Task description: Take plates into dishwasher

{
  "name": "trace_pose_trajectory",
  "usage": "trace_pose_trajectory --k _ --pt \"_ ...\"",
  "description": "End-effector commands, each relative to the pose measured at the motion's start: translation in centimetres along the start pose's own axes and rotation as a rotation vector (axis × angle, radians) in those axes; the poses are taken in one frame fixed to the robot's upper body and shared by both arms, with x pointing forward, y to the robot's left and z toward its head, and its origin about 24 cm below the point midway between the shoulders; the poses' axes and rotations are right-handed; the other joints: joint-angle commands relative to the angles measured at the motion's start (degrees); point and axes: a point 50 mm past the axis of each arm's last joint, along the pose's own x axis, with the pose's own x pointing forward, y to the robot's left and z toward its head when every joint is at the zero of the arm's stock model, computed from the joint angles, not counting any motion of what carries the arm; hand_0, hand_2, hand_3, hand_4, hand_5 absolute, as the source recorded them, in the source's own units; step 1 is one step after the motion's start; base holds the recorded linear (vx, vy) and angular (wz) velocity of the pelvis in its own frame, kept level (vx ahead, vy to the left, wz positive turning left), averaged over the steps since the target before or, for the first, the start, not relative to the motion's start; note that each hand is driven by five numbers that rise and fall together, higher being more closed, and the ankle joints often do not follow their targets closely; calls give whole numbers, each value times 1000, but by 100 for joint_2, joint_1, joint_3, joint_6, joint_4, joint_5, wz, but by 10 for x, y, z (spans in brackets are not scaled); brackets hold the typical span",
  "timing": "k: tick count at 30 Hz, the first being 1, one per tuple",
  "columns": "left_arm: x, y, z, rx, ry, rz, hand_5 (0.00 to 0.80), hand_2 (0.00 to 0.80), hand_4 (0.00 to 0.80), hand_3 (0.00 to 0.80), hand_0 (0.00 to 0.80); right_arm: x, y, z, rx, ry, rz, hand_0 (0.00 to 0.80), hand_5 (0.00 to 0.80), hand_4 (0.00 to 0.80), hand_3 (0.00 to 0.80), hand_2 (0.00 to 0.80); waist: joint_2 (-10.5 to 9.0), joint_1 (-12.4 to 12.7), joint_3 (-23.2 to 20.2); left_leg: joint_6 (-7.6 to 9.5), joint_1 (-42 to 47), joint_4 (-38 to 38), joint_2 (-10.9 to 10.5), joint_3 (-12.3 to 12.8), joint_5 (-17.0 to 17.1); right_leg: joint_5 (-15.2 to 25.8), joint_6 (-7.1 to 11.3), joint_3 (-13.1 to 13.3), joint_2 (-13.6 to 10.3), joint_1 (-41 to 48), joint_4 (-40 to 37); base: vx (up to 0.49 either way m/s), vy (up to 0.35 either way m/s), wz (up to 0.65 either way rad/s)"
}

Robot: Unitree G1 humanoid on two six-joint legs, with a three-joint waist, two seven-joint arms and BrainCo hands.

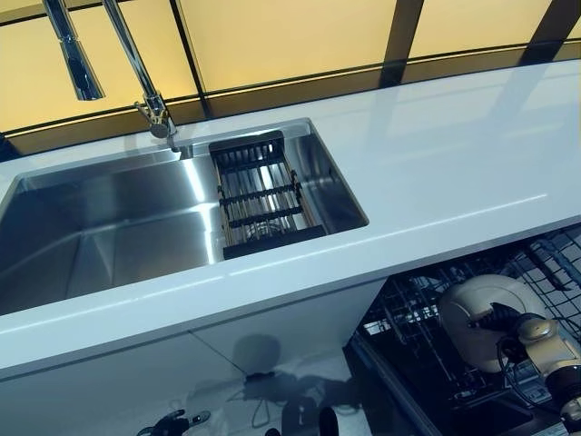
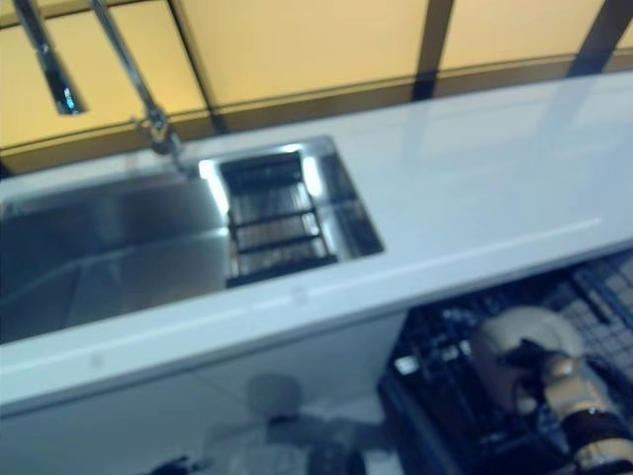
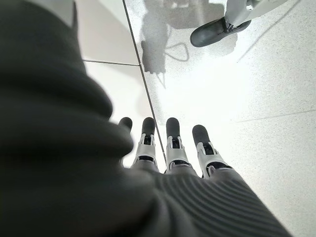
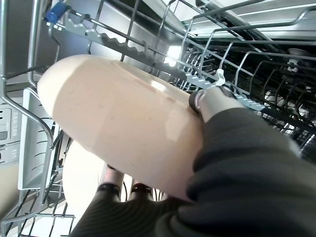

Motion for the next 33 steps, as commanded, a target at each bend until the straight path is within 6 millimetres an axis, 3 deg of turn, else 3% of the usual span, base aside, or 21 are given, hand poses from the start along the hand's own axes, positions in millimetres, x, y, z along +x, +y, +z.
trace_pose_trajectory --k 1,18,33 --pt "3 -4 8 26 2 -2 0 0 0 0 0 5 -4 23 41 -48 5 0 0 0 0 0 -169 98 -93 -18 51 -14 68 -488 -447 -420 491 -185 -374 234 25 0 0 0" --pt "2 0 5 8 6 16 0 0 0 0 0 -7 -26 28 2 -71 -64 0 0 0 0 0 -310 36 -105 -11 78 -14 93 -422 -461 -406 506 -109 -349 236 25 0 0 0" --pt "0 9 -4 -9 22 37 0 0 0 0 0 -40 -75 20 -59 -56 -144 0 0 0 0 0 -505 -119 -151 -20 130 -14 137 -318 -476 -394 510 -28 -309 260 25 4 2 0"
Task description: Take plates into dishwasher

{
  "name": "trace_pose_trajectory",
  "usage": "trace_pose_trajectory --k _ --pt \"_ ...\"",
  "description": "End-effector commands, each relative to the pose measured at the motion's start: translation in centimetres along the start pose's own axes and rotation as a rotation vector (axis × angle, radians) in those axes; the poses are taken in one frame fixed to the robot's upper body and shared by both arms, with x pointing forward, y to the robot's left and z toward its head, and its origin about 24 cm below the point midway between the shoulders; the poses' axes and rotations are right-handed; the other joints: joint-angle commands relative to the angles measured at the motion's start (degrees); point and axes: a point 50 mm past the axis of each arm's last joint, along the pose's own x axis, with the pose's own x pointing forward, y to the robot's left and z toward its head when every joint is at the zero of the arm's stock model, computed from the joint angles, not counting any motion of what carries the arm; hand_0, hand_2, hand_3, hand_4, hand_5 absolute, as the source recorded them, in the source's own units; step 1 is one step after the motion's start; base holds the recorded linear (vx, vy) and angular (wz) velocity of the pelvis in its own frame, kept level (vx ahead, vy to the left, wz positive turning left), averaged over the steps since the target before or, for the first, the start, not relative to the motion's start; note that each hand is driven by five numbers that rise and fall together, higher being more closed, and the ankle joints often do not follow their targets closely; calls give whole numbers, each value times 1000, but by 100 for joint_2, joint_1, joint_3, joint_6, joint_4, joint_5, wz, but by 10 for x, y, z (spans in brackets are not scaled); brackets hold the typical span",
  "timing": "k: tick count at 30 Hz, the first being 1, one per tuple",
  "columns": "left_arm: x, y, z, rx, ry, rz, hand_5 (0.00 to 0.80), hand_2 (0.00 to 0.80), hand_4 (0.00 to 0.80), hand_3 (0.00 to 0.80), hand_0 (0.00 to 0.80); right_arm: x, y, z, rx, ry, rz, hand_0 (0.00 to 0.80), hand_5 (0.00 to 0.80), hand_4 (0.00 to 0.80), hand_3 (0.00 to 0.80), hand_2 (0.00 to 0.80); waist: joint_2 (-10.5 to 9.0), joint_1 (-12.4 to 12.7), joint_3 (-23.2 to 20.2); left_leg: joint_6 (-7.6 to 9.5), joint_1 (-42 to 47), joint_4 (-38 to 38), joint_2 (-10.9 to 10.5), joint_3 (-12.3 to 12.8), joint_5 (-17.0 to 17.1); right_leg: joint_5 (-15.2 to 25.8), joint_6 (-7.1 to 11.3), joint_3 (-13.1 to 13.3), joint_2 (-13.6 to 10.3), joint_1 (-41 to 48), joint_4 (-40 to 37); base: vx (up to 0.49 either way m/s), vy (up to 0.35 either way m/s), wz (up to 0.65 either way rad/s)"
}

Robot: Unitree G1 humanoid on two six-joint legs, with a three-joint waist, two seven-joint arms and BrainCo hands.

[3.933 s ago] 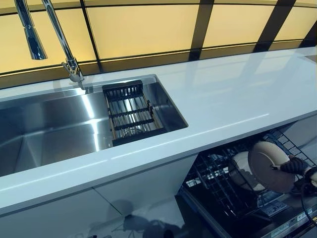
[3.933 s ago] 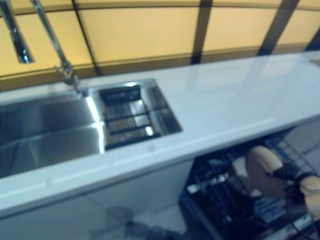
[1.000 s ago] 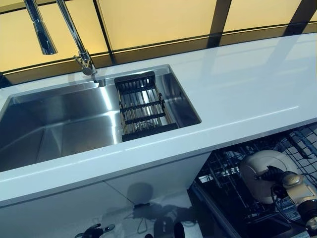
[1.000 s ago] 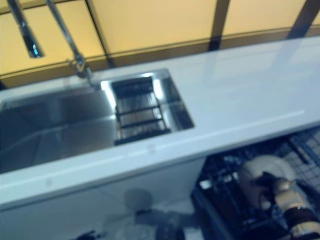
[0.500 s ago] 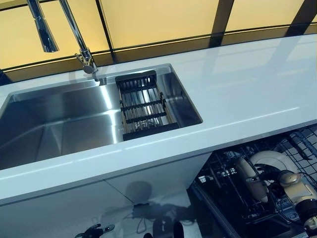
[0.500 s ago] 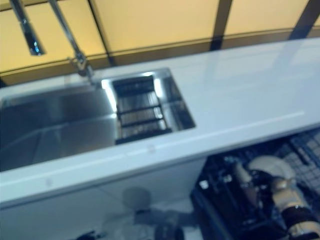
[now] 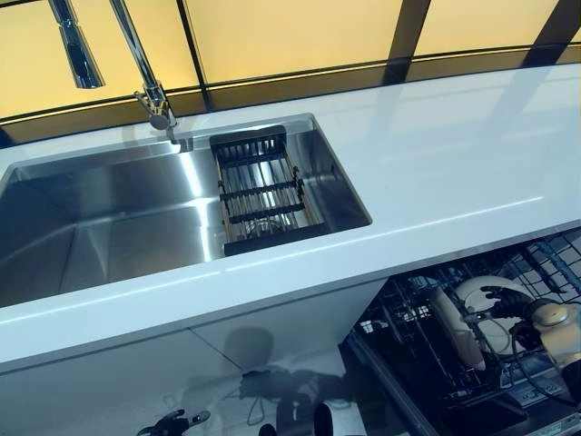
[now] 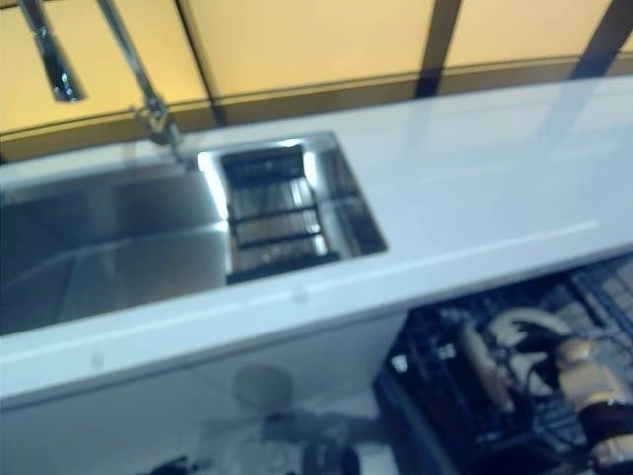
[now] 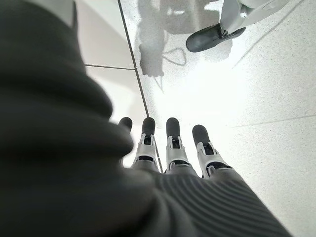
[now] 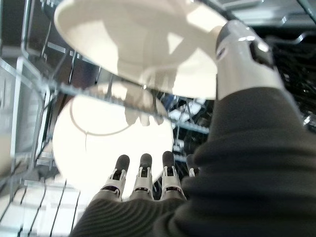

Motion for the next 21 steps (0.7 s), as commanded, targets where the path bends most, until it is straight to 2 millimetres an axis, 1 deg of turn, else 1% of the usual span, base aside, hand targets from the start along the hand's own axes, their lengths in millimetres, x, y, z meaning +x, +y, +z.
trace_pose_trajectory --k 1,5,10,14,16,18,19,21 --pt "0 8 -3 -6 20 34 0 0 0 0 0 -12 -29 3 -39 13 -73 0 0 0 0 0 -321 -75 -272 -24 122 -14 153 -288 -478 -396 511 -47 -305 254 23 32 11 -1" --pt "0 10 -5 -16 25 41 0 0 0 0 0 -22 -41 -4 -44 37 -65 0 0 0 0 0 -412 -138 -319 -12 153 -14 171 -222 -499 -391 522 3 -290 263 23 38 14 -1" --pt "0 12 -10 -8 43 58 0 0 0 0 0 -30 -49 -15 -15 48 -66 0 0 0 0 0 -467 -181 -376 1 191 -14 184 -183 -523 -400 524 35 -282 295 23 40 33 -9" --pt "-1 14 -13 -20 62 81 0 0 0 0 0 -36 -57 -17 9 38 -94 0 0 0 0 0 -479 -194 -389 26 235 -14 188 -143 -560 -415 521 27 -298 326 23 17 75 -5" --pt "-1 15 -16 -16 84 90 0 0 0 0 0 -41 -63 -16 36 22 -116 0 0 0 0 0 -498 -198 -371 68 273 -14 173 -119 -574 -403 518 25 -319 347 23 -2 160 -1" --pt "-1 16 -18 -3 98 96 0 0 0 0 0 -42 -65 -14 64 10 -128 0 0 0 0 0 -522 -197 -312 146 324 -14 125 -126 -562 -349 514 66 -343 385 31 -1 177 -2" --pt "-1 16 -19 10 101 95 0 0 0 0 0 -41 -64 -15 75 6 -135 0 0 0 0 0 -538 -187 -260 186 298 88 107 -138 -601 -373 518 89 -355 354 143 -27 176 -4" --pt "-1 19 -17 48 98 102 0 0 0 0 0 -40 -61 -19 106 1 -146 0 0 0 0 0 -594 -164 -99 305 158 483 60 -151 -775 -328 593 135 -416 261 352 -50 159 -5"
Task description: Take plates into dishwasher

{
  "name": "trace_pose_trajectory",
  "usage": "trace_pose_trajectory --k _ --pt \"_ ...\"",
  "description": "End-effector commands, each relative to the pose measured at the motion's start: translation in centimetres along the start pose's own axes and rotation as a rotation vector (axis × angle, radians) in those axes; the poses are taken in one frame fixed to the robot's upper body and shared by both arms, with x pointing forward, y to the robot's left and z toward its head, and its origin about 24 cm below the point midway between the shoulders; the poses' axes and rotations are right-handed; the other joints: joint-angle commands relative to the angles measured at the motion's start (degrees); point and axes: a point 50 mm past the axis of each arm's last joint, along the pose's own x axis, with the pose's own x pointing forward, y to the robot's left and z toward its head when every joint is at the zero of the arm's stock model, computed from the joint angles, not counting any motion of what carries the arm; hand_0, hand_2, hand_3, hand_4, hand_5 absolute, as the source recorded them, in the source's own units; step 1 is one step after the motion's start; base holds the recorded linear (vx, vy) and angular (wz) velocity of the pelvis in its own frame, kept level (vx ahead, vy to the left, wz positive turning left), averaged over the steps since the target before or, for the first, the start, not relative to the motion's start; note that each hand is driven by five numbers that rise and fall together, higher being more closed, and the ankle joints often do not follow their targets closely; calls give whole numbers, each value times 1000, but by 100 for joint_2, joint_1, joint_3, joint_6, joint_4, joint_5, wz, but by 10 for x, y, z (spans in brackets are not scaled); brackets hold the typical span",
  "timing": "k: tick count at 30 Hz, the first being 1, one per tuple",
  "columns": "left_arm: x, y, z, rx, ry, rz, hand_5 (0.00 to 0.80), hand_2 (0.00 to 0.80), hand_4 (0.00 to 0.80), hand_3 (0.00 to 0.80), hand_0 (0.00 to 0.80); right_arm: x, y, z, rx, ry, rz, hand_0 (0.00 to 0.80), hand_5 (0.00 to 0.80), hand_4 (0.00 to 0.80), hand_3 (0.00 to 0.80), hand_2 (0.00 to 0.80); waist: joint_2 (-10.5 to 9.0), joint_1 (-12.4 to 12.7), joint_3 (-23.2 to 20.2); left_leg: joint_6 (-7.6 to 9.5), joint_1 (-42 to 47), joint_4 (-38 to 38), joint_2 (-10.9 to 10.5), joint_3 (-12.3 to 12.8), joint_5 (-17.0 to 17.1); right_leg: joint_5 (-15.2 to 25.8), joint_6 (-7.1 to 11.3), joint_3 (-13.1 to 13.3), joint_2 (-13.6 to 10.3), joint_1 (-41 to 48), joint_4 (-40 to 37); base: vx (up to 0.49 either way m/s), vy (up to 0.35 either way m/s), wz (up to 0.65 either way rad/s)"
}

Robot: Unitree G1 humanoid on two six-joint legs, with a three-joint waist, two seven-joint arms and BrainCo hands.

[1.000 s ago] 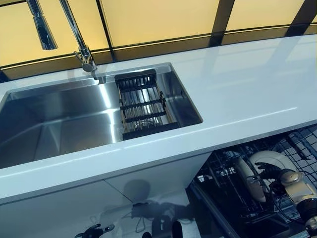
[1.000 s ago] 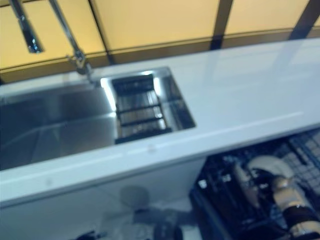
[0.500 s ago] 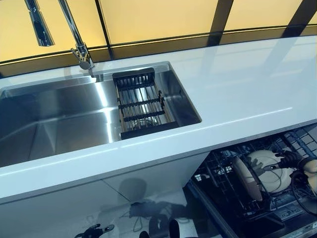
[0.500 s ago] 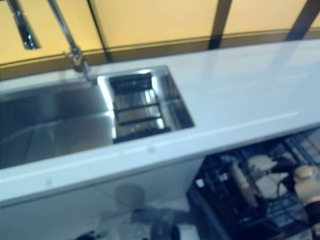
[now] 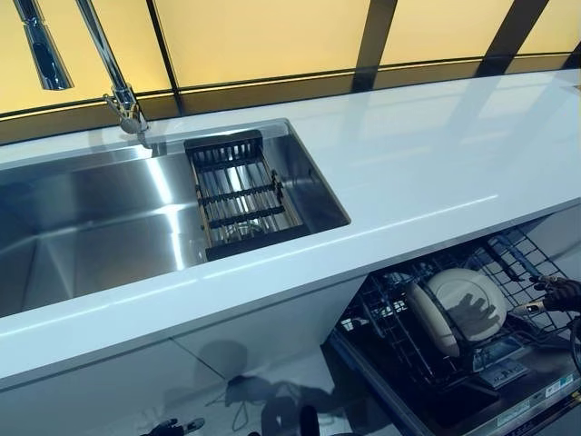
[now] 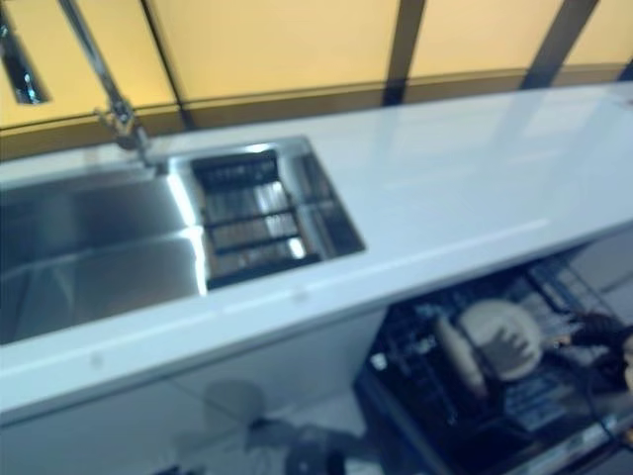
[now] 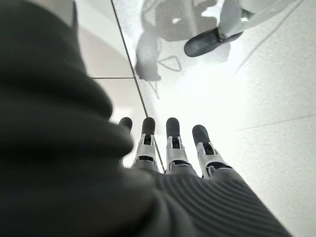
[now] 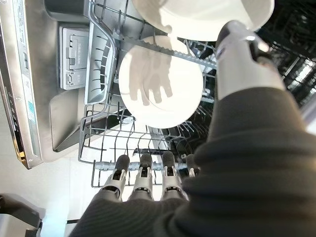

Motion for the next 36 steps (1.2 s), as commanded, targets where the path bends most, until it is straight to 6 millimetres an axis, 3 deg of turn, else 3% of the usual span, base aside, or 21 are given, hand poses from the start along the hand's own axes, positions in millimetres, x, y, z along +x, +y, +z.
trace_pose_trajectory --k 1,3,4,5,6,9,11,13,17,18,19,20,23,25,28,29,30,33,36 --pt "0 16 -3 76 36 59 0 0 0 0 0 -8 -17 5 61 -43 -104 0 0 0 0 0 -261 122 46 312 -10 593 80 -257 -782 -332 726 -1 -442 160 316 -66 146 -6" --pt "0 22 4 100 21 76 0 0 0 0 0 -6 -13 5 86 -81 -105 0 0 0 0 0 -323 171 211 339 -88 692 27 -64 -793 216 996 -97 -603 -18 -12 -149 155 -12" --pt "-1 24 6 114 16 80 0 0 0 0 0 -6 -12 8 92 -105 -106 0 0 0 0 0 -315 226 280 299 -105 643 36 32 -754 375 1047 -223 -655 -191 -12 -201 205 -40" --pt "-2 27 8 94 9 94 0 0 0 0 0 -6 -13 17 84 -144 -107 0 0 0 0 0 -216 218 351 262 1 443 92 137 -746 360 1121 -664 -645 -192 56 -207 202 -78" --pt "-2 29 8 76 6 107 0 0 0 0 0 -7 -14 23 79 -162 -105 0 0 0 0 0 -176 228 363 263 28 319 109 255 -687 283 1127 -841 -631 -277 218 -212 213 -103" --pt "-3 36 15 7 5 136 0 0 0 0 0 -11 -19 35 59 -175 -104 0 0 0 0 0 -31 152 365 331 -33 -17 80 153 -478 -48 1015 -891 -535 -633 1542 -222 129 -87" --pt "-4 41 8 -10 27 151 0 0 0 0 0 -12 -23 29 72 -163 -107 0 0 0 0 0 23 179 180 306 -249 -17 60 5 -407 -504 771 -1001 -512 -427 2091 -164 -18 -59" --pt "-4 43 4 -10 38 157 0 0 0 0 0 -12 -25 25 76 -154 -109 0 0 0 0 0 11 232 79 299 -379 -17 4 -102 -395 -562 704 -976 -549 -239 2257 -117 -75 -21" --pt "-5 49 -4 -5 47 164 0 0 0 0 0 -6 -29 20 79 -117 -105 0 0 0 0 0 -132 436 -157 283 -772 28 -98 -153 -340 -506 677 -996 -793 682 1738 -210 -162 -8" --pt "-5 51 -1 -22 37 163 0 0 0 0 0 -3 -28 21 78 -109 -96 0 0 0 0 0 -158 467 -129 305 -872 106 -37 -169 -364 -435 729 -806 -815 543 1698 -261 -167 -17" --pt "-5 51 -1 -24 37 162 0 0 0 0 0 -2 -27 21 80 -108 -94 0 0 0 0 0 -160 472 -123 302 -878 109 -23 -168 -358 -440 731 -800 -813 525 1706 -432 -340 -11" --pt "-6 56 8 -49 19 173 0 0 0 0 0 0 -26 22 105 -102 -84 0 0 0 0 0 -261 519 -93 185 -1073 216 135 -40 -256 -828 706 -995 -727 687 1448 -362 -324 -3" --pt "-5 56 30 -101 -41 176 0 0 0 0 0 2 -27 17 153 -75 -82 0 0 0 0 0 -381 532 25 32 -1376 391 301 86 -147 -1170 618 -1125 -565 744 1280 -413 -305 1" --pt "-4 52 34 -101 -67 164 0 0 0 0 0 3 -21 7 202 -43 -65 0 0 0 0 0 -444 555 53 -73 -1477 400 350 164 -57 -1317 543 -1286 -457 837 1139 -337 -219 3" --pt "-4 50 40 -126 -93 178 0 0 0 0 0 7 -10 -13 275 24 -38 0 0 0 0 0 -511 536 47 -98 -1468 314 303 109 14 -1332 523 -1262 -380 838 1146 -258 -142 -9" --pt "-4 48 45 -120 -106 173 0 0 0 0 0 10 0 -35 324 83 -15 0 0 0 0 0 -511 503 65 -89 -1443 259 298 101 34 -1400 480 -1267 -371 769 1295 -221 -98 2" --pt "-3 48 45 -117 -108 173 0 0 0 0 0 10 2 -38 342 95 -13 0 0 0 0 0 -511 507 68 -90 -1435 244 297 100 44 -1414 473 -1271 -369 770 1302 -252 -121 8" --pt "-3 50 47 -114 -111 196 0 0 0 0 0 16 32 -80 477 252 67 0 0 0 0 0 -463 499 37 -163 -1340 -17 304 64 222 -1525 402 -1253 -259 801 1308 -254 -160 15" --pt "-4 55 45 -91 -103 214 0 0 0 0 0 18 53 -97 559 320 122 0 0 0 0 0 -402 535 45 -301 -1435 -17 410 -4 398 -1678 255 -1245 -138 751 1325 -285 -229 17"
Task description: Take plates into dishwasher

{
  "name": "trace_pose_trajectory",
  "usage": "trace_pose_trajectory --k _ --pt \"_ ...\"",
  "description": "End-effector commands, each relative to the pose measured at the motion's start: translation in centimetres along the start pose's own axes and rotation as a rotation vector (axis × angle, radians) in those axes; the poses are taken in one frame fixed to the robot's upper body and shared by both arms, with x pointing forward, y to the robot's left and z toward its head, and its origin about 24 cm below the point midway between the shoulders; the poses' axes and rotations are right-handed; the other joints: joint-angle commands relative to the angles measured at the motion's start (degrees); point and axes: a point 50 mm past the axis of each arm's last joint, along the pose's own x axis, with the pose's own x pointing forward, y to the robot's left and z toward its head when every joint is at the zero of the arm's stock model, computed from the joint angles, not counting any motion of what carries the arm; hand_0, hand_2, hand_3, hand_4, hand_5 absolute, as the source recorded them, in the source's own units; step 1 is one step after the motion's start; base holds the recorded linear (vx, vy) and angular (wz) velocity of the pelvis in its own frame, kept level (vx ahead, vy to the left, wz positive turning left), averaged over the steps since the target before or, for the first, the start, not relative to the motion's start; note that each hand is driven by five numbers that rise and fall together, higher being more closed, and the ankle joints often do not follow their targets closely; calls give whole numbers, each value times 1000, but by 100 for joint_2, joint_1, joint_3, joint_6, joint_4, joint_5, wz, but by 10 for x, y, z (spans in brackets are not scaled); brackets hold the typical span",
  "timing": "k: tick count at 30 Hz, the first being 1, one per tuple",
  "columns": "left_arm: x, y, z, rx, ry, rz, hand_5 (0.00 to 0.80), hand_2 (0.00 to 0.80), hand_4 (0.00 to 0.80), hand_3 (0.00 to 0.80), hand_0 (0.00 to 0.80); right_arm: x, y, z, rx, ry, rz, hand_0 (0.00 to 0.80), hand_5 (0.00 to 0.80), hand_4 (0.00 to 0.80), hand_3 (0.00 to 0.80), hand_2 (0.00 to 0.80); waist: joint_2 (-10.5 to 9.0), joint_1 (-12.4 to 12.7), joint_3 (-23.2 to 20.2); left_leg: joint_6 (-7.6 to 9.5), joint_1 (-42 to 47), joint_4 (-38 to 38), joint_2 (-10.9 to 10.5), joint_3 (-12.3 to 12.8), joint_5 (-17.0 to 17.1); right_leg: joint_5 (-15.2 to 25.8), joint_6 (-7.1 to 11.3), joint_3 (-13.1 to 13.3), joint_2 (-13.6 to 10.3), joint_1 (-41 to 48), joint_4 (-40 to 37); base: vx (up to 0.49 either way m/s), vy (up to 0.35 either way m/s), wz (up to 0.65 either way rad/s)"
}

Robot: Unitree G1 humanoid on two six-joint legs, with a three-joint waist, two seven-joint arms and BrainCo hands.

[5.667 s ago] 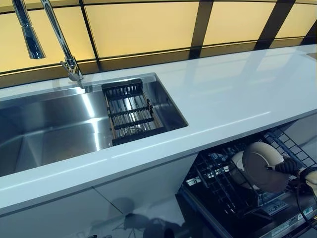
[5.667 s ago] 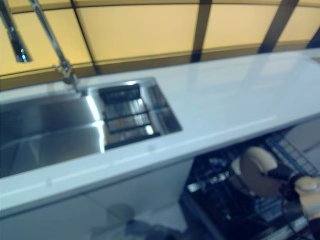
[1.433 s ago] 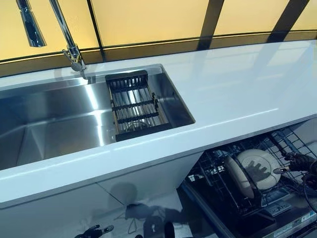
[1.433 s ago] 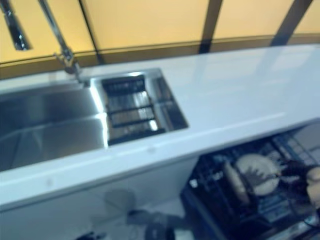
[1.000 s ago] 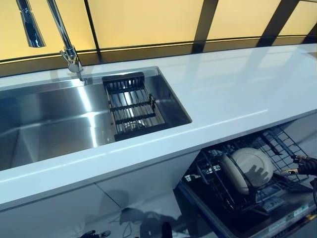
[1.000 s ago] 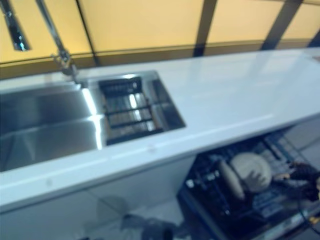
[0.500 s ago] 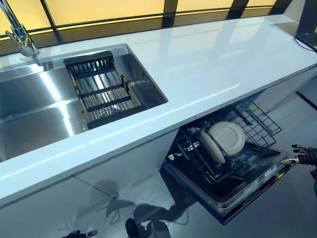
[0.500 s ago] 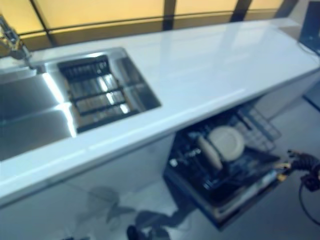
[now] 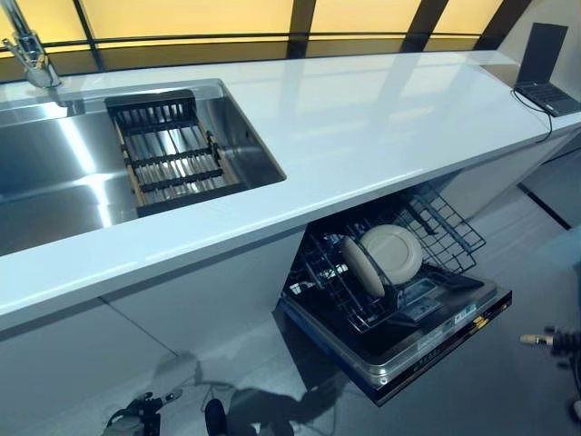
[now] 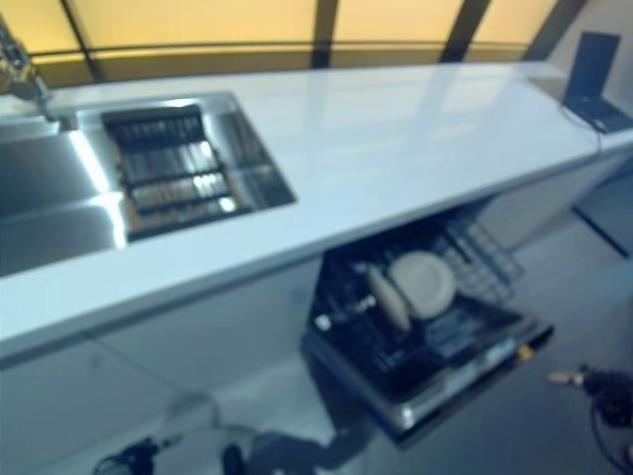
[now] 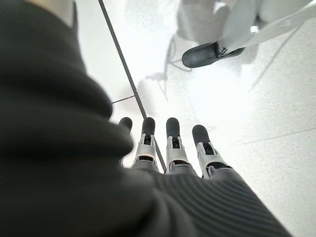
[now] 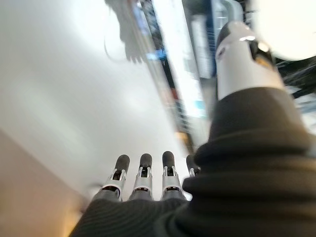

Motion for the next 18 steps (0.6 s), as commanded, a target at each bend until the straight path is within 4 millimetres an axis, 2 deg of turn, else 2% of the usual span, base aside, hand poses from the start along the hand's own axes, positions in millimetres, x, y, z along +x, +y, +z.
trace_pose_trajectory --k 1,3,4,5,6,7,8,9,10,11,12,13,14,15,17,18 --pt "-1 17 -8 -10 16 77 0 0 0 0 0 -1 -3 -5 63 19 17 0 0 0 0 0 270 118 146 -103 -403 -171 -31 -67 -397 -813 -597 91 414 -226 1175 -316 -238 6" --pt "-3 20 -22 -80 50 86 0 0 0 0 0 3 -1 -19 92 74 35 0 0 0 0 0 331 111 196 -244 -629 -171 109 -128 -363 -892 -744 68 523 -316 1219 -342 -231 4" --pt "-4 19 -29 -117 70 82 0 0 0 0 0 4 0 -27 100 96 39 0 0 0 0 0 360 110 237 -271 -706 -171 145 -241 -362 -847 -784 114 558 -339 1199 -267 -157 10" --pt "-4 18 -31 -124 77 77 0 0 0 0 0 4 0 -30 110 104 39 0 0 0 0 0 372 110 254 -275 -724 -171 152 -299 -362 -824 -797 139 571 -341 1184 -197 -114 15" --pt "-4 14 -36 -133 88 71 0 0 0 0 0 6 2 -35 130 112 47 0 0 0 0 0 377 160 288 -233 -583 -171 91 -458 -298 -785 -813 241 581 -307 1130 -126 -80 15" --pt "-5 10 -44 -164 107 58 0 0 0 0 0 10 13 -40 153 118 79 0 0 0 0 0 310 208 301 -39 -367 513 9 -583 -557 -697 -870 365 474 -302 1069 -103 -68 -5" --pt "-5 7 -44 -169 113 46 0 0 0 0 0 13 19 -46 183 129 97 0 0 0 0 0 252 200 305 61 -423 1493 52 -437 -905 -647 -908 384 393 -298 1025 -74 -46 -31" --pt "-5 5 -44 -167 115 38 0 0 0 0 0 14 21 -50 202 135 105 0 0 0 0 0 251 197 305 104 -502 2062 135 -349 -1137 -637 -932 385 386 -297 1007 -41 34 -56" --pt "-4 -5 -41 -149 111 4 0 0 0 0 0 19 33 -67 283 158 123 0 0 0 0 0 257 155 274 347 -409 2959 71 -413 -1794 -585 -892 380 289 -353 991 -17 81 -36" --pt "-3 -8 -40 -144 109 -3 0 0 0 0 0 20 37 -70 311 162 130 0 0 0 0 0 277 149 258 403 -363 3127 4 -473 -1949 -564 -860 407 275 -393 994 -16 201 -17" --pt "-4 -14 -40 -138 106 -16 0 0 0 0 0 22 43 -76 358 166 128 0 0 0 0 0 372 143 202 437 -146 3134 -257 -657 -2172 -517 -761 489 278 -527 1010 -48 188 -1" --pt "-4 -16 -40 -135 104 -20 0 0 0 0 0 22 44 -78 369 165 127 0 0 0 0 0 396 140 188 458 -99 3034 -346 -683 -2159 -477 -751 473 275 -603 1016 -57 250 -13" --pt "-4 -19 -38 -124 93 -27 0 0 0 0 0 24 49 -80 406 163 119 0 0 0 0 0 482 110 149 426 343 2110 -534 -698 -2041 -471 -647 474 312 -702 1096 -70 217 3" --pt "-4 -21 -37 -113 85 -36 0 0 0 0 0 25 52 -80 425 155 114 0 0 0 0 0 564 42 115 372 708 1228 -619 -737 -1779 -432 -603 471 356 -733 1059 -54 213 19" --pt "-3 -22 -33 -90 63 -44 0 0 0 0 0 28 60 -81 467 152 114 0 0 0 0 0 615 54 104 475 691 918 -817 -989 -1733 -267 -508 467 348 -899 995 -158 136 12" --pt "-2 -19 -31 -77 50 -36 0 0 0 0 0 30 66 -81 479 152 121 0 0 0 0 0 641 102 139 478 688 856 -823 -907 -1718 -237 -468 280 323 -964 1016 -226 71 -17"
